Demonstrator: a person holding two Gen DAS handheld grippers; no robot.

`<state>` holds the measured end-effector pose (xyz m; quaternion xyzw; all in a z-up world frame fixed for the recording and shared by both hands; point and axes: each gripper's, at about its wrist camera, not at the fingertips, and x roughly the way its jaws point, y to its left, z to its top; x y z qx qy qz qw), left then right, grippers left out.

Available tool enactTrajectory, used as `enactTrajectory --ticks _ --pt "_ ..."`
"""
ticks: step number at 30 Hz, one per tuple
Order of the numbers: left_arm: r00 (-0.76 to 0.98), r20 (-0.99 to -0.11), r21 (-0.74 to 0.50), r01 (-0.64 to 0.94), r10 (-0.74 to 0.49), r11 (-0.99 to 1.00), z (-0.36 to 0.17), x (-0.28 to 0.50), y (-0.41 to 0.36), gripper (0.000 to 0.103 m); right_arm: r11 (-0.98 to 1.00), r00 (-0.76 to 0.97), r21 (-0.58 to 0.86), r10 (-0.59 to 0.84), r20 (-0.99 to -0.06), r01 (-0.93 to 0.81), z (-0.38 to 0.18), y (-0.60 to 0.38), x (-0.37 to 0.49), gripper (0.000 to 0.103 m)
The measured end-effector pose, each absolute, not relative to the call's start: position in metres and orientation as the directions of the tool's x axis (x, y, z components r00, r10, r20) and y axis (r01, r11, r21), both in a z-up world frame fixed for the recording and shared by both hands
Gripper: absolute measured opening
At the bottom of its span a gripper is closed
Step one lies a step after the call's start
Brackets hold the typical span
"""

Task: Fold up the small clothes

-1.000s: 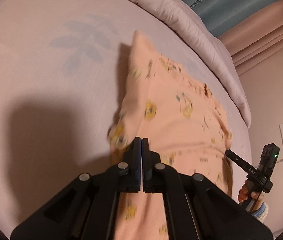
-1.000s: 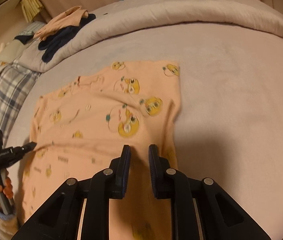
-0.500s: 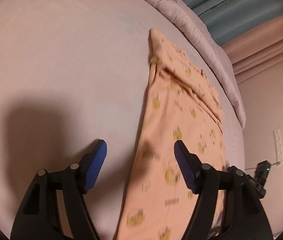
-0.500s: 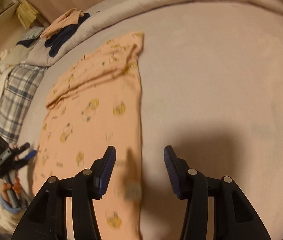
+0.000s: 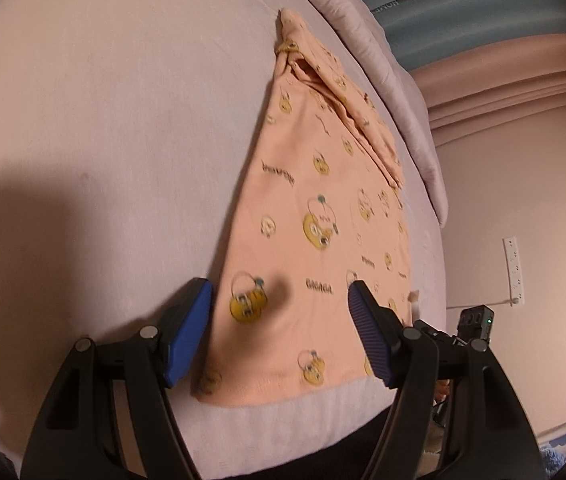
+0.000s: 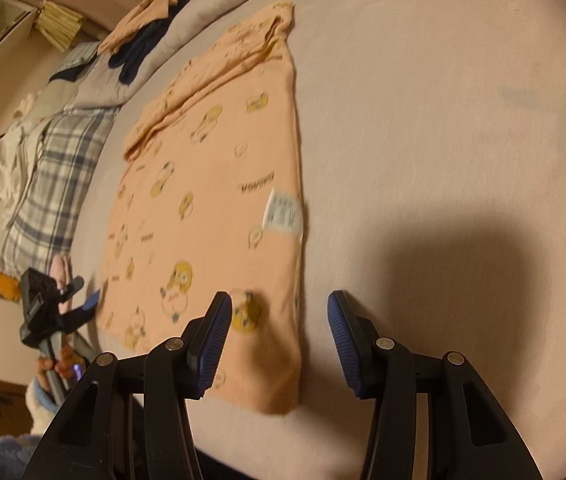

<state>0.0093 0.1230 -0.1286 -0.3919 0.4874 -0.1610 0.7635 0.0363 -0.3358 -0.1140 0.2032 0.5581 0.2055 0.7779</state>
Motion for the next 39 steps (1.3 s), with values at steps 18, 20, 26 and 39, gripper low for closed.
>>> enactTrajectory --ticks 18,20,26,39 --pt "0.443 -0.607 -0.780 -0.177 -0.659 0.600 -0.133 -0.015 0.146 0.064 0.814 0.255 0.567 0.579 -0.774 -0.126 -0.118 -0.332 0.031 0.050" --pt "0.435 -0.598 -0.786 -0.157 -0.673 0.598 -0.133 -0.010 0.140 0.066 0.806 0.248 0.575 0.590 -0.768 -0.138 -0.118 -0.329 0.032 0.050" --pt "0.375 -0.582 -0.800 -0.101 -0.722 0.592 -0.135 0.017 0.117 0.068 0.791 0.229 0.593 0.612 -0.757 -0.153 -0.120 -0.324 0.038 0.051" --pt "0.404 -0.566 -0.817 -0.162 -0.719 0.553 -0.157 0.012 0.125 0.005 0.813 0.245 0.545 0.581 -0.776 -0.203 -0.118 -0.322 0.036 0.022"
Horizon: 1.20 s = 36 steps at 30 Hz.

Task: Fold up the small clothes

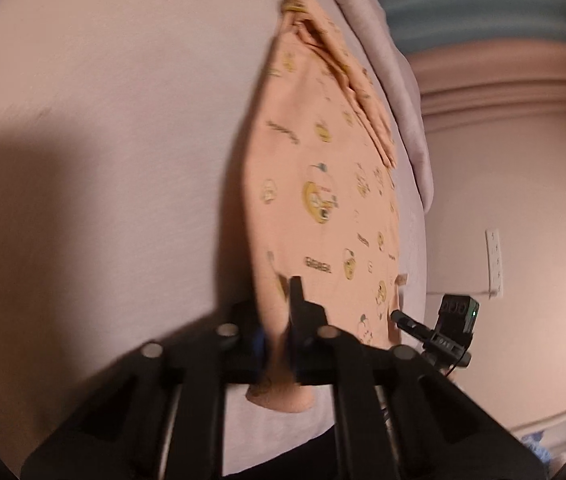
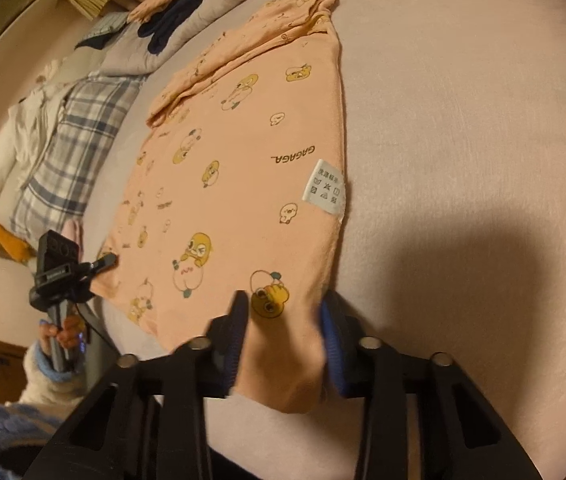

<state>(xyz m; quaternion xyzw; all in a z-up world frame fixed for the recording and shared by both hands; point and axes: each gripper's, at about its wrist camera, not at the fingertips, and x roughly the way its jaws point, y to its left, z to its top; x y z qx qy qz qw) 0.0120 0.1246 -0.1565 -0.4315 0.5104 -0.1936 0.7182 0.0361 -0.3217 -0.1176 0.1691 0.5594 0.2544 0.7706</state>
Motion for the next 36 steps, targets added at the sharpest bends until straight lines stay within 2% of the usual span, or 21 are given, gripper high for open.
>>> enactTrajectory --ticks 2,6,12,19,32,36 --pt "0.414 -0.574 -0.810 -0.160 -0.707 0.564 -0.153 0.011 0.124 0.005 0.815 0.255 0.547 0.579 -0.774 -0.190 -0.119 -0.323 0.036 0.014" --pt "0.424 -0.601 -0.782 -0.136 -0.678 0.609 -0.139 0.012 0.116 0.005 0.811 0.273 0.558 0.585 -0.764 -0.177 -0.119 -0.323 0.035 0.009" --pt "0.446 -0.591 -0.780 -0.103 -0.672 0.618 -0.126 0.013 0.109 0.005 0.784 0.300 0.586 0.620 -0.725 -0.203 -0.105 -0.326 0.033 0.009" --pt "0.504 -0.525 -0.812 -0.054 -0.686 0.581 -0.107 0.013 0.112 0.005 0.690 0.383 0.676 0.716 -0.584 -0.260 -0.083 -0.335 0.032 0.009" --pt "0.558 -0.431 -0.852 0.006 -0.709 0.523 -0.076 0.036 0.116 0.005 0.579 0.465 0.755 0.784 -0.412 -0.307 -0.053 -0.349 0.045 0.009" --pt "0.585 -0.406 -0.859 0.019 -0.702 0.512 -0.069 0.045 0.123 0.005 0.588 0.482 0.744 0.775 -0.408 -0.316 -0.046 -0.352 0.054 0.009"
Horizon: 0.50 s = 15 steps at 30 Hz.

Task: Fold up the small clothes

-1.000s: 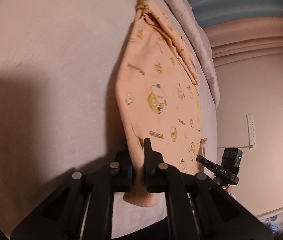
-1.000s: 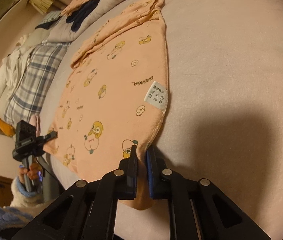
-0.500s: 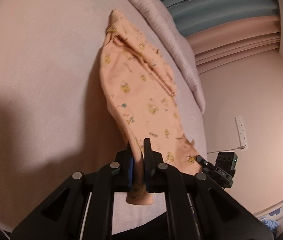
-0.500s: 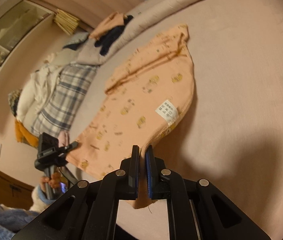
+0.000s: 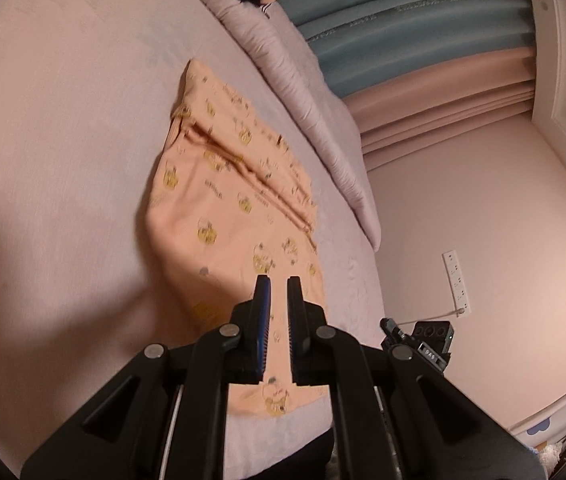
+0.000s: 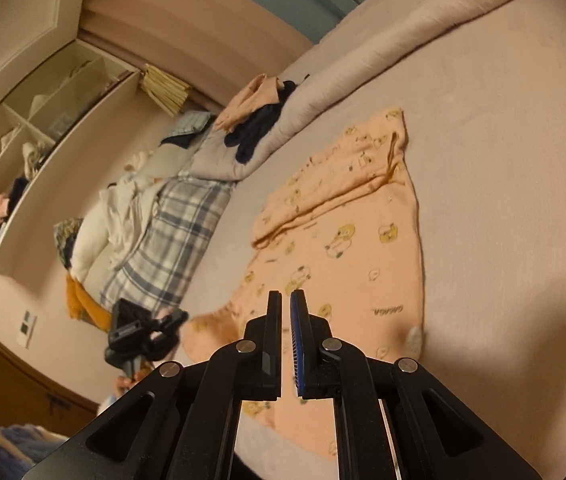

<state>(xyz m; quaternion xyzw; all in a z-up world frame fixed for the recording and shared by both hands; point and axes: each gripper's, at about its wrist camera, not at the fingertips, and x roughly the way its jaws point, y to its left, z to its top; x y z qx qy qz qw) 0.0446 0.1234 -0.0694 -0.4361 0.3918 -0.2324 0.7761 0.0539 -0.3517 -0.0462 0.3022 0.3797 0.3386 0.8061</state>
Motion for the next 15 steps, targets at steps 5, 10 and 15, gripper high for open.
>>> enactTrajectory --ticks 5,10,15 --pt "0.576 -0.445 -0.843 -0.011 -0.686 0.537 -0.076 0.048 0.129 0.006 0.664 0.429 0.719 0.721 -0.544 -0.206 -0.066 -0.350 0.066 0.009" --pt "0.549 -0.525 -0.823 -0.135 -0.650 0.551 -0.105 0.042 0.144 0.010 0.708 0.419 0.693 0.674 -0.608 -0.134 -0.076 -0.362 0.058 0.051" --pt "0.522 -0.540 -0.823 -0.161 -0.660 0.545 -0.116 0.029 0.152 0.026 0.736 0.382 0.668 0.650 -0.657 -0.105 -0.082 -0.366 0.056 0.051"
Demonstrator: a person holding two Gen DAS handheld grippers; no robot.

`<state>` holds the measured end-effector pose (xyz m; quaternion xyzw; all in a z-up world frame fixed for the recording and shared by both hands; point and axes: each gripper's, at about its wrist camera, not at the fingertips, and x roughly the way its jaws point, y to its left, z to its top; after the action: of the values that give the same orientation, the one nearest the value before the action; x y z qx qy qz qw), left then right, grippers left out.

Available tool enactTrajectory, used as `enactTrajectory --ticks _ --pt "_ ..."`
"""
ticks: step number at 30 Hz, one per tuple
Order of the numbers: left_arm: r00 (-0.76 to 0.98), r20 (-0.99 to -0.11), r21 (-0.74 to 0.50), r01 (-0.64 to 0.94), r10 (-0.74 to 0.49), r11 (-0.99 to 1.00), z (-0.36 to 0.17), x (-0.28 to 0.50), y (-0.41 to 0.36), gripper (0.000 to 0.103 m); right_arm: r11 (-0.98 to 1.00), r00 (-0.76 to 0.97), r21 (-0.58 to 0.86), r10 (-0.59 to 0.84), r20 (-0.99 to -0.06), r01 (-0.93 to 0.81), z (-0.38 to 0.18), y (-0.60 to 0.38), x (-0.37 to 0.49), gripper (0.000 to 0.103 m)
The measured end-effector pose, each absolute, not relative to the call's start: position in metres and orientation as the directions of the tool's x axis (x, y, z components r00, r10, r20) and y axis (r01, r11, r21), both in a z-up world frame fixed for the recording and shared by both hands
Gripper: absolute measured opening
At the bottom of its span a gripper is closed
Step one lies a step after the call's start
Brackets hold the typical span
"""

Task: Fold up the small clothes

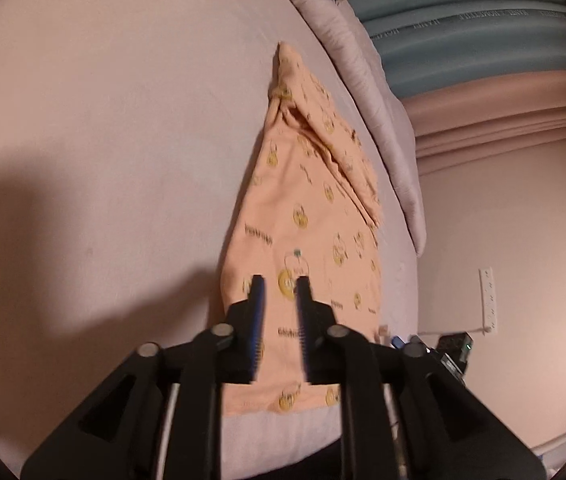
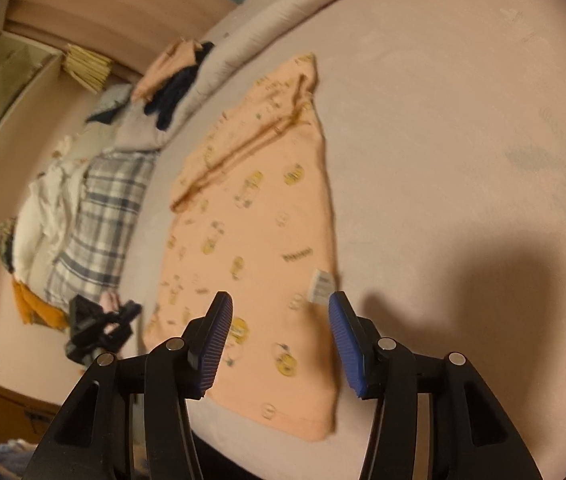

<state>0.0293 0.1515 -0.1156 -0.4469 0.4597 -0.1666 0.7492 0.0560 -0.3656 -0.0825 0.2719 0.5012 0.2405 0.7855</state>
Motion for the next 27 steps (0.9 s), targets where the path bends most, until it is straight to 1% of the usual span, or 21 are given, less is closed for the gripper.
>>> enactTrajectory --ticks 2,3,6,9,13,14,15,16,17,18,19,21,22,26,27 --pt "0.492 -0.539 -0.827 -0.153 -0.684 0.541 -0.120 0.026 0.145 0.037 0.747 0.331 0.657 0.648 -0.686 -0.102 -0.091 -0.362 0.056 0.052" --pt "0.475 -0.551 -0.820 -0.155 -0.686 0.551 -0.123 0.024 0.141 0.038 0.759 0.311 0.643 0.638 -0.705 -0.101 -0.096 -0.361 0.054 0.053" --pt "0.440 -0.563 -0.818 -0.176 -0.699 0.548 -0.135 0.018 0.136 0.038 0.782 0.244 0.615 0.618 -0.747 -0.098 -0.111 -0.357 0.047 0.054" --pt "0.419 -0.531 -0.842 -0.165 -0.737 0.513 -0.144 0.012 0.132 0.038 0.744 0.183 0.653 0.668 -0.721 -0.143 -0.121 -0.346 0.038 0.054" --pt "0.383 -0.512 -0.854 -0.130 -0.769 0.504 -0.147 0.013 0.120 0.038 0.757 0.167 0.615 0.651 -0.741 -0.222 -0.119 -0.325 0.037 0.054" --pt "0.381 -0.501 -0.861 -0.129 -0.777 0.491 -0.148 0.015 0.119 0.038 0.750 0.166 0.622 0.658 -0.734 -0.224 -0.118 -0.324 0.039 0.052" --pt "0.383 -0.493 -0.866 -0.134 -0.781 0.481 -0.149 0.017 0.118 0.035 0.746 0.165 0.627 0.663 -0.730 -0.222 -0.119 -0.323 0.041 0.044" --pt "0.383 -0.488 -0.870 -0.137 -0.784 0.474 -0.150 0.019 0.118 0.035 0.747 0.167 0.627 0.662 -0.730 -0.222 -0.120 -0.322 0.044 0.040" --pt "0.380 -0.484 -0.872 -0.135 -0.788 0.471 -0.151 0.020 0.116 0.033 0.747 0.169 0.626 0.662 -0.730 -0.222 -0.121 -0.323 0.044 0.035" --pt "0.377 -0.500 -0.863 -0.142 -0.780 0.485 -0.150 0.020 0.116 0.026 0.749 0.169 0.627 0.661 -0.731 -0.214 -0.122 -0.324 0.046 0.032" --pt "0.378 -0.520 -0.851 -0.151 -0.766 0.503 -0.149 0.018 0.118 0.025 0.746 0.168 0.634 0.664 -0.728 -0.204 -0.122 -0.328 0.045 0.032" --pt "0.401 -0.532 -0.843 -0.167 -0.746 0.512 -0.146 0.012 0.128 0.026 0.734 0.171 0.652 0.679 -0.714 -0.189 -0.121 -0.337 0.043 0.032" --pt "0.407 -0.537 -0.840 -0.176 -0.739 0.513 -0.145 0.008 0.134 0.028 0.733 0.168 0.655 0.680 -0.714 -0.184 -0.122 -0.336 0.041 0.032" --pt "0.428 -0.553 -0.830 -0.205 -0.715 0.519 -0.143 -0.004 0.150 0.029 0.724 0.161 0.669 0.690 -0.706 -0.167 -0.124 -0.338 0.042 0.032" --pt "0.436 -0.559 -0.826 -0.213 -0.705 0.523 -0.142 -0.005 0.153 0.034 0.725 0.162 0.669 0.689 -0.706 -0.165 -0.125 -0.337 0.042 0.033"
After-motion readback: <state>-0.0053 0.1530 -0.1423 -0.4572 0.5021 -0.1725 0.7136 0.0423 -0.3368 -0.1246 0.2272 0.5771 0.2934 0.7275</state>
